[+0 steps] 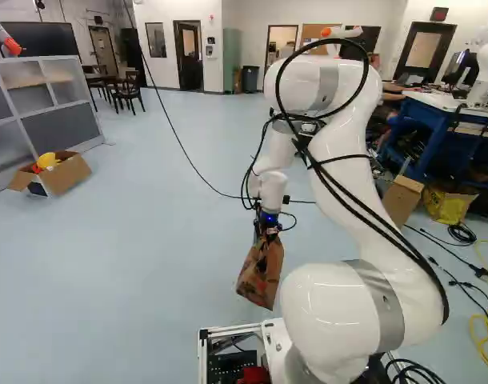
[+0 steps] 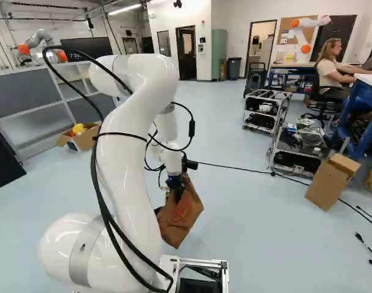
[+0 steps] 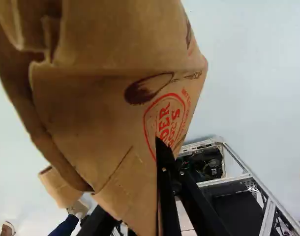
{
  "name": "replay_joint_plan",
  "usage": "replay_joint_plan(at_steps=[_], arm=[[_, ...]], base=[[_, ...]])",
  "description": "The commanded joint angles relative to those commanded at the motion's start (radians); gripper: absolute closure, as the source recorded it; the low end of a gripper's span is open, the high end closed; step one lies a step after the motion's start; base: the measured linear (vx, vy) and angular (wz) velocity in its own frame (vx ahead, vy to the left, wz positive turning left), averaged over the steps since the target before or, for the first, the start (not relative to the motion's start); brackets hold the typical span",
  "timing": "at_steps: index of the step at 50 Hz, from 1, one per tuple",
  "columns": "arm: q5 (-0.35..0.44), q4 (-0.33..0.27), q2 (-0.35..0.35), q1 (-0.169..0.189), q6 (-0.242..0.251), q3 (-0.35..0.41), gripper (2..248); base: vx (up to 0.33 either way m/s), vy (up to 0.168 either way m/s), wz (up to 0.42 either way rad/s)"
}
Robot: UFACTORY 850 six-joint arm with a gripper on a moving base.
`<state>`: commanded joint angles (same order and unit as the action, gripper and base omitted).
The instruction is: Pick up the grocery bag from the ground
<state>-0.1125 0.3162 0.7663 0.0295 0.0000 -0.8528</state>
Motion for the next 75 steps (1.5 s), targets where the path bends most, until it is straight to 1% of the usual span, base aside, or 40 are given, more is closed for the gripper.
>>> replay_joint_plan(at_steps=[75], arm=[[0.0, 0.0, -0.351, 0.0, 0.0, 0.191, 228]], base=[[0.0, 0.0, 0.0]])
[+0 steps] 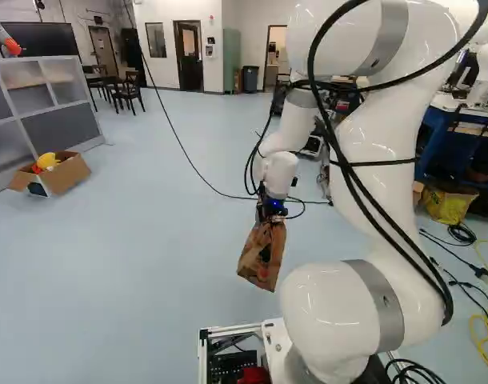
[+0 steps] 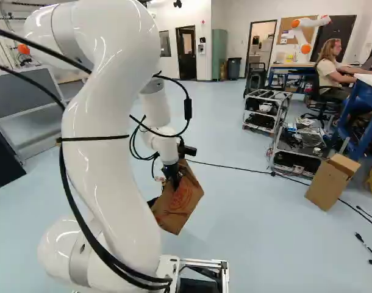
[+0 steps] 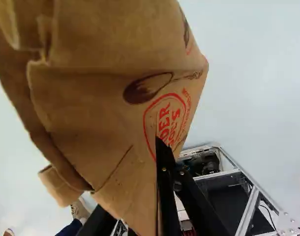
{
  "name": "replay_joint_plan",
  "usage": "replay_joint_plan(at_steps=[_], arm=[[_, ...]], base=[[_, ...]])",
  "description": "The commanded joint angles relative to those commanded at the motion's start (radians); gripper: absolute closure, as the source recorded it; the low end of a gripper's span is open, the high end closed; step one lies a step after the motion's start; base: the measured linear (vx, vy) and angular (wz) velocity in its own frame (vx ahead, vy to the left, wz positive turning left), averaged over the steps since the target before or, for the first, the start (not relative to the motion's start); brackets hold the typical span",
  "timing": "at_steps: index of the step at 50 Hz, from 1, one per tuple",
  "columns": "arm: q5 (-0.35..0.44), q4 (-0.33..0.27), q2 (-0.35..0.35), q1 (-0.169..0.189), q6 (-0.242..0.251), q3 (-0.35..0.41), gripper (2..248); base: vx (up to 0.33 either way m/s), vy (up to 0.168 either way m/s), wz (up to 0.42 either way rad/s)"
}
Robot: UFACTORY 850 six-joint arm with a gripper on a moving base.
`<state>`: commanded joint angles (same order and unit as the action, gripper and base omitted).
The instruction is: Pick up the grocery bag from the ground
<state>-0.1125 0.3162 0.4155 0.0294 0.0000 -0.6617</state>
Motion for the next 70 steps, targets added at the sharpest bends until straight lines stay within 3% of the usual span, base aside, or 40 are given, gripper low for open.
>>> replay_joint_plan(at_steps=[18, 39, 70], arm=[[0.0, 0.0, -0.083, 0.0, 0.0, 0.039, 228], [0.012, -0.004, -0.098, 0.0, 0.0, 0.049, 228], [0.117, -0.038, -0.162, -0.004, 0.0, 0.105, 228]], base=[[0.0, 0.0, 0.0], [0.0, 0.0, 0.0], [0.0, 0.0, 0.0]])
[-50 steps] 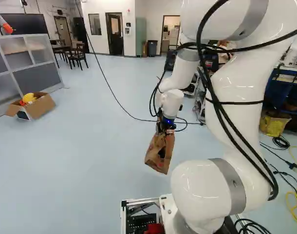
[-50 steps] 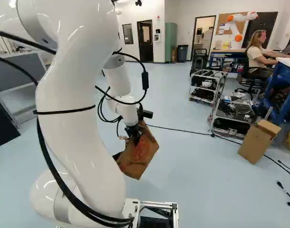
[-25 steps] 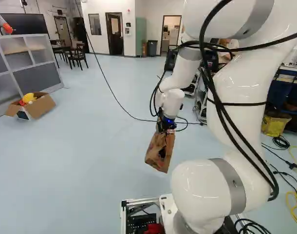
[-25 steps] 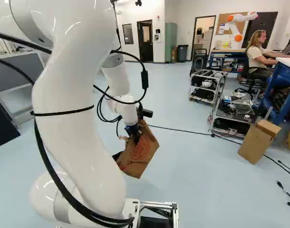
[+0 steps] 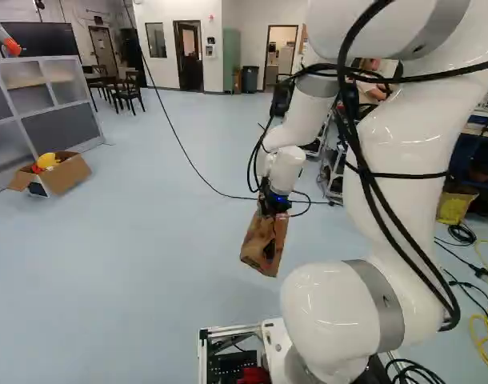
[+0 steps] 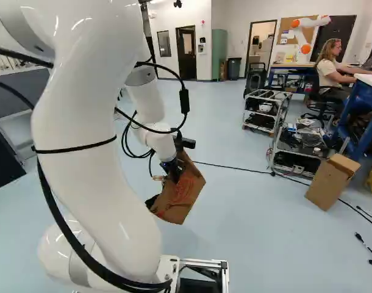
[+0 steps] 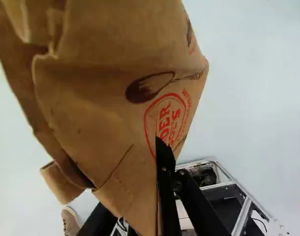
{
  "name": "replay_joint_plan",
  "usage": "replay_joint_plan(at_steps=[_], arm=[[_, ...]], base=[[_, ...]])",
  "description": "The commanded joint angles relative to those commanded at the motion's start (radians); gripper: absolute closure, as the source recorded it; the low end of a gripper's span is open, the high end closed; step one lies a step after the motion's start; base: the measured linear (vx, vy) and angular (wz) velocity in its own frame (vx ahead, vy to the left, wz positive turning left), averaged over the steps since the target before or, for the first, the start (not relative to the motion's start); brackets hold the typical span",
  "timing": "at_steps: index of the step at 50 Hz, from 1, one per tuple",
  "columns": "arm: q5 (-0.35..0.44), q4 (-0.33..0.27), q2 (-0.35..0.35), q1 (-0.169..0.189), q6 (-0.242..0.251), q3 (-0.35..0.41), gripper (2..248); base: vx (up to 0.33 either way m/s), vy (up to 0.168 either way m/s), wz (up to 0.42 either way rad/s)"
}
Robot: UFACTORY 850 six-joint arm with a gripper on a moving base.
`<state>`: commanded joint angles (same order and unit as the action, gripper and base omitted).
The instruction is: Pick up the grocery bag from the ground
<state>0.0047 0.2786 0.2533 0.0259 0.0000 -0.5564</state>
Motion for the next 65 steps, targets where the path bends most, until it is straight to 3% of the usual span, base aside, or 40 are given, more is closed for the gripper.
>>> replay_joint_plan(at_steps=[28, 65], arm=[[0.189, -0.061, -0.116, -0.006, 0.0, 0.102, 228], [0.54, -0.173, -0.331, -0.016, 0.0, 0.292, 228]], base=[[0.0, 0.0, 0.0], [0.0, 0.0, 0.0]])
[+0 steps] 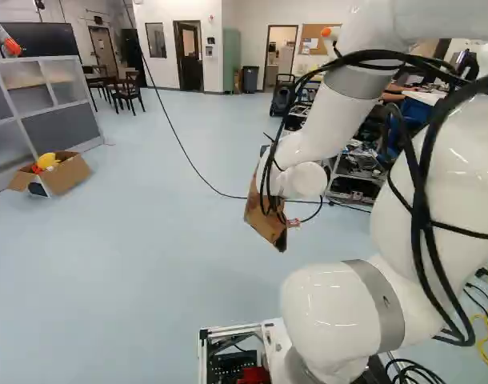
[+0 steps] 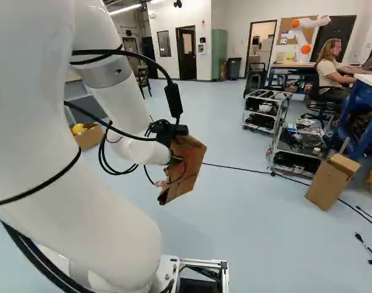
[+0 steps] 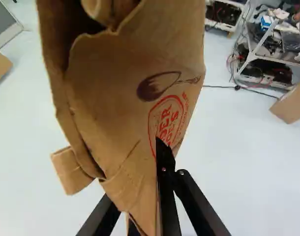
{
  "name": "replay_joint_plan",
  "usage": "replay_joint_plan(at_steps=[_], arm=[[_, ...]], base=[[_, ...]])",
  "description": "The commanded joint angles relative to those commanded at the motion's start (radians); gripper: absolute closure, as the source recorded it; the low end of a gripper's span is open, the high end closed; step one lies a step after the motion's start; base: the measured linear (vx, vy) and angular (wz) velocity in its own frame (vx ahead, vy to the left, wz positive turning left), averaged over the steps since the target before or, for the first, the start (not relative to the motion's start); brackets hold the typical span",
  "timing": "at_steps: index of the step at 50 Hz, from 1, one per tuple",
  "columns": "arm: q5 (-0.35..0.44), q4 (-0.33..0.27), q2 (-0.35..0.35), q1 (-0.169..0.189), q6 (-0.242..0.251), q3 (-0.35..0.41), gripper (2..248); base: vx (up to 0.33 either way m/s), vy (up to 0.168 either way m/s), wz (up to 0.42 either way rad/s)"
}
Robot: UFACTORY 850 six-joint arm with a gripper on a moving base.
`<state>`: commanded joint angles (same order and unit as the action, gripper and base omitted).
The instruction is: Pick up the grocery bag from the ground
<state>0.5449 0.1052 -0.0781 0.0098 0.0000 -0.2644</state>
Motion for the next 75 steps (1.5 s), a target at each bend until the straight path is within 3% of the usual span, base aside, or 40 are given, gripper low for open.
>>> replay_joint_plan(at_steps=[20, 41, 75], arm=[[0.15, -0.048, -0.092, -0.004, 0.0, 0.081, 228], [0.259, -0.083, -0.159, -0.008, 0.0, 0.14, 228], [0.328, -0.105, -0.201, -0.01, 0.0, 0.177, 228]], base=[[0.0, 0.0, 0.0], [0.0, 0.0, 0.0], [0.0, 0.0, 0.0]])
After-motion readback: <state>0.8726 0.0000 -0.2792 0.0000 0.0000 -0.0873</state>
